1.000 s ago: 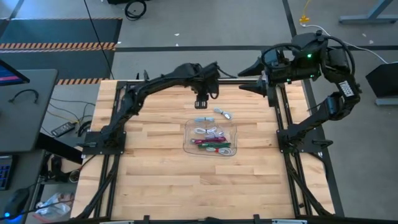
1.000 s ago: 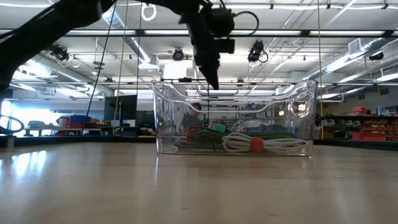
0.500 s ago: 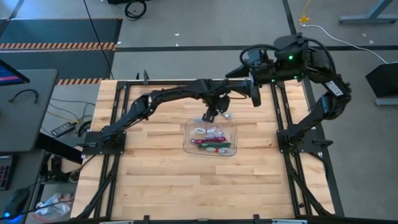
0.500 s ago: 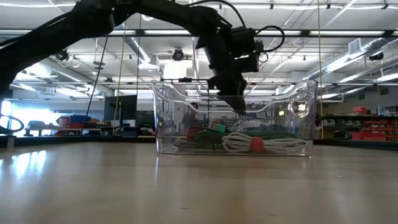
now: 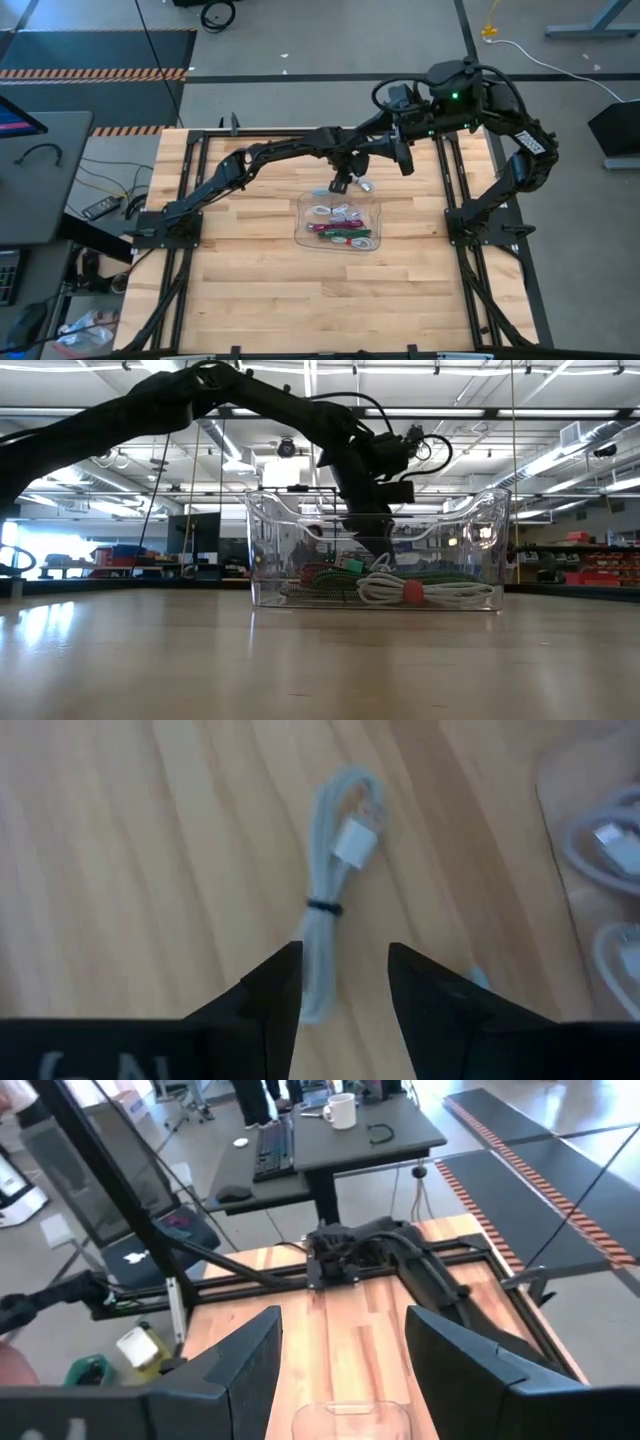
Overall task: Pick and place USB-C Cables
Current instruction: Put the light blue charger cable into the transparent bin
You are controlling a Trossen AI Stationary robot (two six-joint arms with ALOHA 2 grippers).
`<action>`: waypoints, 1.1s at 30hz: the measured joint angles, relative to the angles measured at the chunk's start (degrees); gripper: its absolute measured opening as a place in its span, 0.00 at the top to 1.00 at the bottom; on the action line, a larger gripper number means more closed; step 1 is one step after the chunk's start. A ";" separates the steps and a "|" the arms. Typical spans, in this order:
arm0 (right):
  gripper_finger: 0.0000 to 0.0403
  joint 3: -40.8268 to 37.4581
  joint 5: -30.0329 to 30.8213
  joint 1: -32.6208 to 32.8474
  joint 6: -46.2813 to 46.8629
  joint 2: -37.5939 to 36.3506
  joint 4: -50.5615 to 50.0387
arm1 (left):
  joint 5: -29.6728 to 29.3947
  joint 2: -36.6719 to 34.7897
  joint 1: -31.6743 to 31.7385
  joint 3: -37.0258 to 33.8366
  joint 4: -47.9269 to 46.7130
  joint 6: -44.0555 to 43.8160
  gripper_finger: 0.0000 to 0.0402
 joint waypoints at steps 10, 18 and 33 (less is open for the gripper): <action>0.46 0.00 -2.41 0.05 -0.32 0.42 0.35 | 0.52 1.03 0.90 -0.06 0.57 -0.30 0.61; 0.46 0.00 -4.51 0.05 -0.36 0.39 1.49 | 0.57 4.53 -0.22 0.01 1.17 0.00 0.61; 0.46 0.00 -5.01 0.05 -0.37 0.39 1.82 | -5.12 4.29 -0.21 0.00 3.54 -1.40 0.95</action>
